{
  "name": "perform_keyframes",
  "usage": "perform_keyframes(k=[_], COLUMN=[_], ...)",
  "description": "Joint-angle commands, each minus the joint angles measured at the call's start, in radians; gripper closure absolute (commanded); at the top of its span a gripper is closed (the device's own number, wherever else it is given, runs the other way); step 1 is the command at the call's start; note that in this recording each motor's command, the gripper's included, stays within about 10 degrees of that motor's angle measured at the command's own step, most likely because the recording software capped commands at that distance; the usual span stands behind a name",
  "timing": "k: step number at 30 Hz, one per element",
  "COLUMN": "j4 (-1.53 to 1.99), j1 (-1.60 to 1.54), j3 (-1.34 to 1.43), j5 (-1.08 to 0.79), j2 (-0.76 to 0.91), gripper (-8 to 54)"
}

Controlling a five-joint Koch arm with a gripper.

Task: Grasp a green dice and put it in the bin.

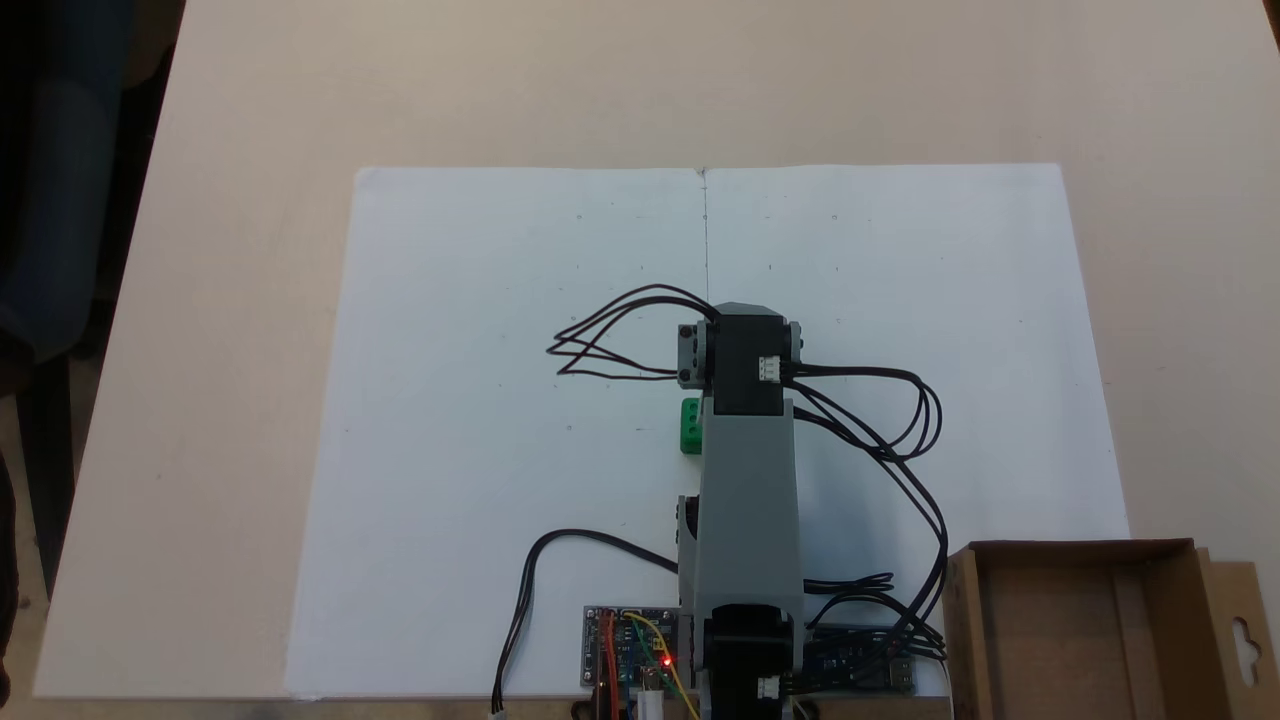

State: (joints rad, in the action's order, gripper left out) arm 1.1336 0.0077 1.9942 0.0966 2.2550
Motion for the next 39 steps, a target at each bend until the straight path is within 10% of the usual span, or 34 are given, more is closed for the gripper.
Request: perform_keyframes(k=[1,39], j4=[0.074,-0.235], j1=[0.017,-0.161], j3=[-0.043,0.33], j5=[0.048,0.104], j2=[0.11,0.109], gripper=[2.2,2.1])
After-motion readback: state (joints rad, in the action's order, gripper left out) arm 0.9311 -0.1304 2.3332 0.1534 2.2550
